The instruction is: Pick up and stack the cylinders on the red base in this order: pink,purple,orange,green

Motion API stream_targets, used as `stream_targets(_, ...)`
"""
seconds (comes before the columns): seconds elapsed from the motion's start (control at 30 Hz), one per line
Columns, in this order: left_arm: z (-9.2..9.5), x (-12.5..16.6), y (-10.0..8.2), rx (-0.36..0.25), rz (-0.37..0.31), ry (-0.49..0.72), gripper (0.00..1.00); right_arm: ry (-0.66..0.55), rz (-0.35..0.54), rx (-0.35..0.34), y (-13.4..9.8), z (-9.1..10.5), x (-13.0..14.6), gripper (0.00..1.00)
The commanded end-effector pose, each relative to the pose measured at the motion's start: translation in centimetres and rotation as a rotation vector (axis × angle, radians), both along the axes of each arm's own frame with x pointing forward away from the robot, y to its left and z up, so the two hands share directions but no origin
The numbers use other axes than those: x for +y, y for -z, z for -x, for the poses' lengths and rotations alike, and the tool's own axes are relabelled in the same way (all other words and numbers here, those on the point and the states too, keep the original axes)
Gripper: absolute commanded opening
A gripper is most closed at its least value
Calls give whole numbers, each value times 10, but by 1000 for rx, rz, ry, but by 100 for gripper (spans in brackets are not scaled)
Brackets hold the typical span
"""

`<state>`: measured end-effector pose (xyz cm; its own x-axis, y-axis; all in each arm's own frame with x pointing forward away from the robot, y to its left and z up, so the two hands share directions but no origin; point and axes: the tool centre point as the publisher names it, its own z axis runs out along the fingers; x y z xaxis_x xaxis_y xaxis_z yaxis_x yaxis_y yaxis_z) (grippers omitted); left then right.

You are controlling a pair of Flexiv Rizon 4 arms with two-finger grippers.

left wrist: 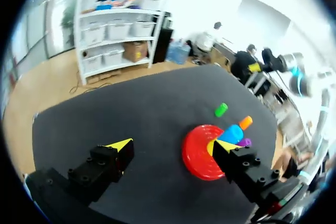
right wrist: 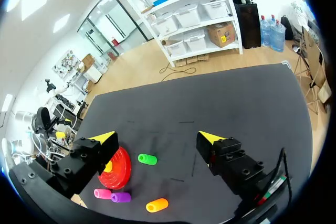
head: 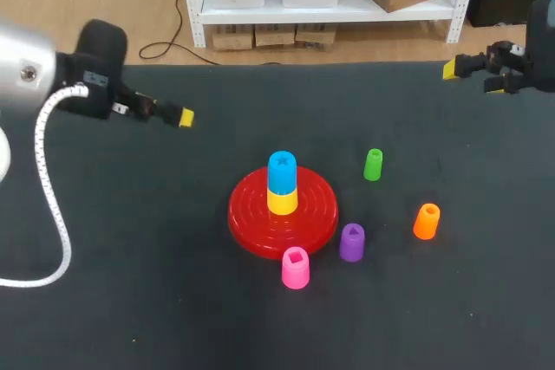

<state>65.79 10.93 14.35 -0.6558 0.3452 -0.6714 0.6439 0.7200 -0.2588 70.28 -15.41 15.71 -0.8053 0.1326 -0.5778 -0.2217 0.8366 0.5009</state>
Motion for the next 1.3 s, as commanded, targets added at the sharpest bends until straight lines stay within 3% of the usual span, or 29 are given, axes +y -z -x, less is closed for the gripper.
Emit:
stream_targets(0.03,10,8,-2,-158,36,349,100,-1,-1,0,0,0,0,100)
stream_targets(0.2,26,19,-5,-295,122,389,100,-1,-1,0,0,0,0,100)
stream_targets(0.3,36,24,-2,-311,120,406,100,-1,-1,0,0,0,0,100)
stream_targets(0.53,57,48,-1,-432,224,396,100,-1,-1,0,0,0,0,100)
stream_targets(0.7,58,49,3,-394,214,389,100,-1,-1,0,0,0,0,100)
stream_targets(1.03,61,48,6,-393,189,362,100,-1,-1,0,0,0,0,100)
stream_targets(1.1,62,49,6,-375,138,319,100,-1,-1,0,0,0,0,100)
stream_targets(1.13,63,49,6,-351,139,295,100,-1,-1,0,0,0,0,100)
stream_targets(1.3,63,49,6,-351,139,295,100,-1,-1,0,0,0,0,100)
